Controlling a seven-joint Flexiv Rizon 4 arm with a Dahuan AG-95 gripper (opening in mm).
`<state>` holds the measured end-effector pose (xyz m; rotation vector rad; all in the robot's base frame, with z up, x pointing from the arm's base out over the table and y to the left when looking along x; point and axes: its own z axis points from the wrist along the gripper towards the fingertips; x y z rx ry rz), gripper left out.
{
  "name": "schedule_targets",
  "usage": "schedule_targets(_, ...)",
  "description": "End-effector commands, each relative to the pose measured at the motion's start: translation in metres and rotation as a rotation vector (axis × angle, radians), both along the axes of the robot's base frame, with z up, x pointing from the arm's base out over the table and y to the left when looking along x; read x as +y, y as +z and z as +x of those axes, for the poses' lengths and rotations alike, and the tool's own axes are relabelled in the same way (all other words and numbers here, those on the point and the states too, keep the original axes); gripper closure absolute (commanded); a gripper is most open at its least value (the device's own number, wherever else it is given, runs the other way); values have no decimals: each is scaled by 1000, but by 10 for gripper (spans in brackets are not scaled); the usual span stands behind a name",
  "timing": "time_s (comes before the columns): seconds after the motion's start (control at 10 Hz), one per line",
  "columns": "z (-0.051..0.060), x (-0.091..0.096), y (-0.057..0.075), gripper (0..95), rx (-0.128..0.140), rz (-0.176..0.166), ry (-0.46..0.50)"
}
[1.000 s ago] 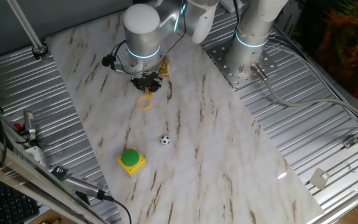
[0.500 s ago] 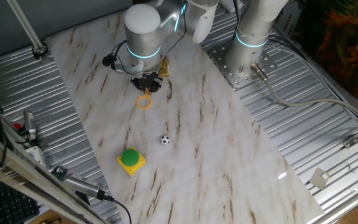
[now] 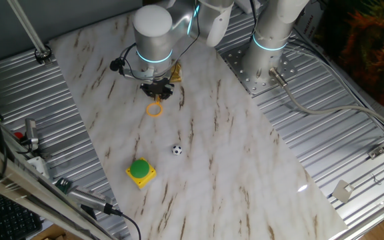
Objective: Attach the bubble ring to the ball
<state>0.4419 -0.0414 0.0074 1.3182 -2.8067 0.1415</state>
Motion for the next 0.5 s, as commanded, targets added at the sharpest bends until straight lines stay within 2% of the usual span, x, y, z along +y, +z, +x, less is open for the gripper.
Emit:
schedule_targets(0.1,1,1,0,950,2,7,-6)
schedule_targets(0.5,1,1,6,950,3,14,-12)
